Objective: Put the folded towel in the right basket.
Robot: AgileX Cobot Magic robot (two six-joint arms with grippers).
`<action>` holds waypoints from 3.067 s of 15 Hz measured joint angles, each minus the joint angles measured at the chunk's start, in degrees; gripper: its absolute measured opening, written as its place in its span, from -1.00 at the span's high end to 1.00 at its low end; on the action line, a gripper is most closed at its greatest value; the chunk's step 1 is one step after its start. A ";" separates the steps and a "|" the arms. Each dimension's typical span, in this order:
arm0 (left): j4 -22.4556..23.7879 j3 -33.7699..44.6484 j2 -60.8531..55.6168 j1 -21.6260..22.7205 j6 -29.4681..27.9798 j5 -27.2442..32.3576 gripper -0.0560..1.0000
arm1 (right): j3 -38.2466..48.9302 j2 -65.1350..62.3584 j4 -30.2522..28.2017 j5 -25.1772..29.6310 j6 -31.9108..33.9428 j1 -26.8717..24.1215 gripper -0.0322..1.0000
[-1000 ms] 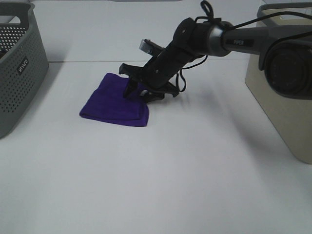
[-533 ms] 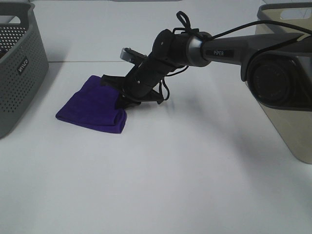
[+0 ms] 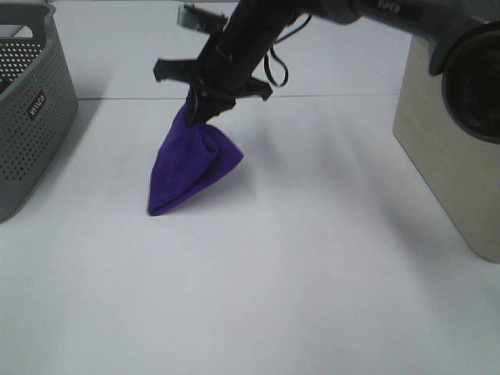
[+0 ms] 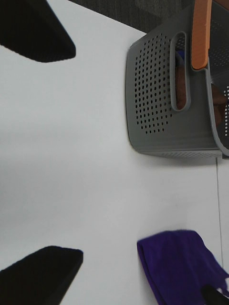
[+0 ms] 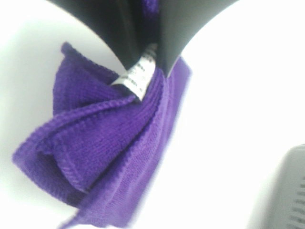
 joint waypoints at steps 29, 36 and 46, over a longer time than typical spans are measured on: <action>0.00 0.00 0.00 0.00 0.17 0.00 -0.98 | 1.83 -28.30 -24.01 10.54 -0.34 -40.85 -0.85; 0.00 0.00 0.00 0.00 0.17 0.00 -0.98 | 1.83 -28.30 -18.33 10.49 -1.38 -29.05 -0.96; 0.00 0.00 0.00 0.00 0.17 0.00 -0.98 | 19.42 -45.49 -19.48 10.20 -0.34 -15.70 -0.96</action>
